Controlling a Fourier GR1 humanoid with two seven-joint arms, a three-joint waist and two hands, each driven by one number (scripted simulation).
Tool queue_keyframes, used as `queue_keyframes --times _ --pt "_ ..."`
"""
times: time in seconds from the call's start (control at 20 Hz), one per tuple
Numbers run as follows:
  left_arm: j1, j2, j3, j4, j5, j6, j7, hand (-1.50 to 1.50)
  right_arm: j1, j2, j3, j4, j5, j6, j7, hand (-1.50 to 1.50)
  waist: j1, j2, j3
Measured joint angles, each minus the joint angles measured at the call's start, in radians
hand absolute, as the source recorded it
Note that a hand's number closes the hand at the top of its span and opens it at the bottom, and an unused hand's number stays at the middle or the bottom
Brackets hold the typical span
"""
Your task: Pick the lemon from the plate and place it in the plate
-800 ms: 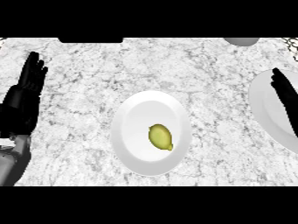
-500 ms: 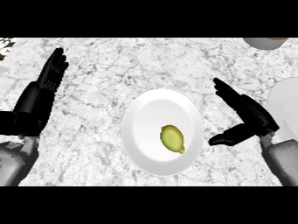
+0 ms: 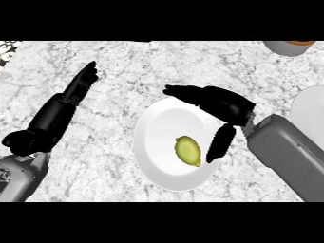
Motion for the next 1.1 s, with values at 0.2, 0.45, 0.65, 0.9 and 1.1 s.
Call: queue_keyframes --times 0.2,0.45,0.65,0.9,1.1 --pt "0.04 0.008 0.026 0.012 0.0 -0.023 -0.029 0.0 -0.075 0.067 0.056 0.03 0.108 0.006 -0.001 -1.5 -0.044 -0.01 0.0" --pt "0.081 0.018 0.063 -0.001 -0.001 -0.052 -0.042 0.0 -0.126 0.157 0.067 0.033 0.132 0.1 0.155 -1.5 -0.072 -0.017 0.001" --pt "0.092 0.009 0.079 -0.008 -0.01 -0.052 -0.03 0.0 -0.126 0.174 0.059 0.01 0.085 0.235 0.277 -1.5 -0.085 -0.019 0.001" --pt "0.123 0.007 0.102 -0.007 -0.019 -0.074 -0.057 0.0 -0.177 0.183 0.027 0.027 0.031 0.406 0.41 -1.5 -0.088 -0.019 0.001" --pt "0.133 -0.004 0.116 -0.019 -0.032 -0.093 -0.047 0.0 -0.223 0.192 -0.035 0.044 0.038 0.473 0.482 -1.5 -0.087 -0.019 0.001"
